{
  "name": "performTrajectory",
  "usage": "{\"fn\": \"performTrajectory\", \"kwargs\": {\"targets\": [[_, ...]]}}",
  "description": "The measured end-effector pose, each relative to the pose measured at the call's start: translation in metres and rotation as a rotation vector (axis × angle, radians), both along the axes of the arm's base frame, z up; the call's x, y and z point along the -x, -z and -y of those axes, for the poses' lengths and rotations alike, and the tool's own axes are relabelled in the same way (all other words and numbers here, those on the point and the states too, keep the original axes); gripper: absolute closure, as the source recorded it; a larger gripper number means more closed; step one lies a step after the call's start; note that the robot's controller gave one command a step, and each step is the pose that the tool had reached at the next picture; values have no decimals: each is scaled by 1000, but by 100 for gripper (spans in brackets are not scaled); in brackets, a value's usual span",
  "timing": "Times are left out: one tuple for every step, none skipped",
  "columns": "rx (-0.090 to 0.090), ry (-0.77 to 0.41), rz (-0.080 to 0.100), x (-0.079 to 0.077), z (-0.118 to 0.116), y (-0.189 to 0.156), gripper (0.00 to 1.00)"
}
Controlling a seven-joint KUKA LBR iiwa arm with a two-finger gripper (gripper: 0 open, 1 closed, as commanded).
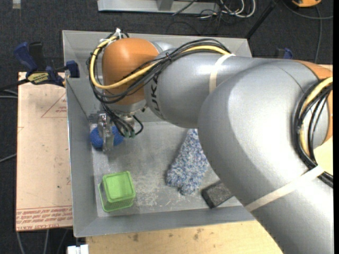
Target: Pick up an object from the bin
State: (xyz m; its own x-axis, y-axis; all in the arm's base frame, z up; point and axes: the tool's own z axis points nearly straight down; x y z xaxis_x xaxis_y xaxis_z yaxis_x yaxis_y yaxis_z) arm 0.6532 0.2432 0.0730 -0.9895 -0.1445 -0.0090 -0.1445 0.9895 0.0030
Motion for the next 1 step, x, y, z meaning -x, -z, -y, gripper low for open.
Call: {"fn": "performTrajectory", "kwargs": {"targets": [[0, 0, 0, 0, 0, 0, 100]]}}
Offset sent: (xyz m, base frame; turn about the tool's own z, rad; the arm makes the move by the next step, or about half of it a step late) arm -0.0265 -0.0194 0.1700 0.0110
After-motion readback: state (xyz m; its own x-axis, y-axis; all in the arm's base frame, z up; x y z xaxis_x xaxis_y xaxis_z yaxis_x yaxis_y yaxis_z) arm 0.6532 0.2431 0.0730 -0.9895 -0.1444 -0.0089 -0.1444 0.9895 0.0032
